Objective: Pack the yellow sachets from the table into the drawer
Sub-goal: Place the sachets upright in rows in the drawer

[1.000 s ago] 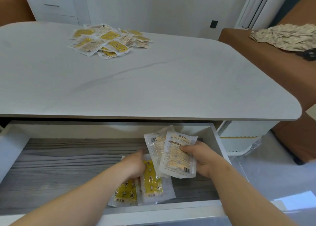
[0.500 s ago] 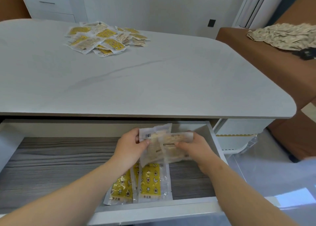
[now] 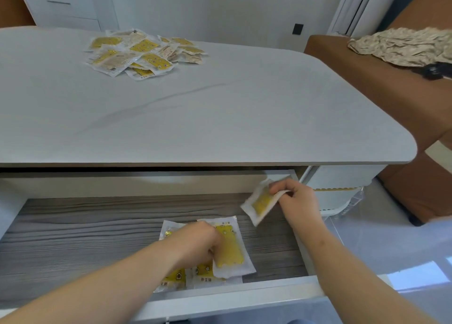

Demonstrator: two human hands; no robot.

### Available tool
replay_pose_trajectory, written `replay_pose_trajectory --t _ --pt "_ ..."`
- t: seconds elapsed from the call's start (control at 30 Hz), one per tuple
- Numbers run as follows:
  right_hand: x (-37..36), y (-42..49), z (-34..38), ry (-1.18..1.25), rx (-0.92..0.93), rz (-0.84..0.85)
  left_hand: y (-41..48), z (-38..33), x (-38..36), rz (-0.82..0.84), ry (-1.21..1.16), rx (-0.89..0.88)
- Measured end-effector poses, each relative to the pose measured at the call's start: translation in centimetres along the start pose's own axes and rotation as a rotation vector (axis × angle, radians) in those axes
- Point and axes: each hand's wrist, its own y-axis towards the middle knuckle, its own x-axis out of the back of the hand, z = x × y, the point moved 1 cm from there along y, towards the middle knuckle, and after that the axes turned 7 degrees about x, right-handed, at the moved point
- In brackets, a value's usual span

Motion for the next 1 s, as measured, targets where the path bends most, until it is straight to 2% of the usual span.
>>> replay_pose_trajectory --t 0.07,0.13,0.2,0.27,0.37,0.47,0.57,0.63,0.73,0.87,0.93,1.0 --pt "-0.2 0.0 0.2 0.167 -0.035 -0.011 0.0 -0.3 -0.1 0.059 0.041 -0.037" --pt "-0.5 -0.1 0.0 0.161 -0.065 0.152 -0.1 -0.6 0.4 0.109 0.093 -0.016" --pt "-1.0 -0.4 -0.9 -0.185 -0.041 0.481 -0.3 -0.6 1.4 0.109 -0.011 0.099" --pt "-1.5 -0.8 -1.6 -0.486 -0.062 0.754 -0.6 0.3 2.4 -0.014 -0.162 0.222" --pt "-2.0 -1.1 -2.3 -0.745 -0.097 0.947 -1.1 2.4 2.3 -0.138 -0.195 0.344" --pt "-2.2 -1.2 -2.1 -0.854 -0.11 0.966 -0.8 3.3 1.4 0.021 -0.118 0.467" --pt "-3.3 -0.9 -1.0 -0.924 0.078 0.778 -0.6 2.7 1.1 0.059 -0.118 0.481" --pt "-4.7 -0.6 -1.0 -0.928 0.163 0.737 -0.6 2.3 1.0 0.078 -0.048 0.454" --pt "-6.3 -0.7 -1.3 -0.99 0.172 0.922 -0.7 1.9 0.6 0.144 0.13 0.424" --pt "-5.8 -1.0 -2.0 -1.051 0.313 1.091 -0.7 2.0 0.6 0.131 0.112 0.452" --pt "-5.5 -1.3 -1.8 -1.014 0.3 1.1 -0.6 2.0 0.5 0.114 0.11 0.461" --pt "-5.5 -1.2 -1.7 -1.007 0.295 1.023 -0.6 2.2 0.5 0.079 0.105 0.466"
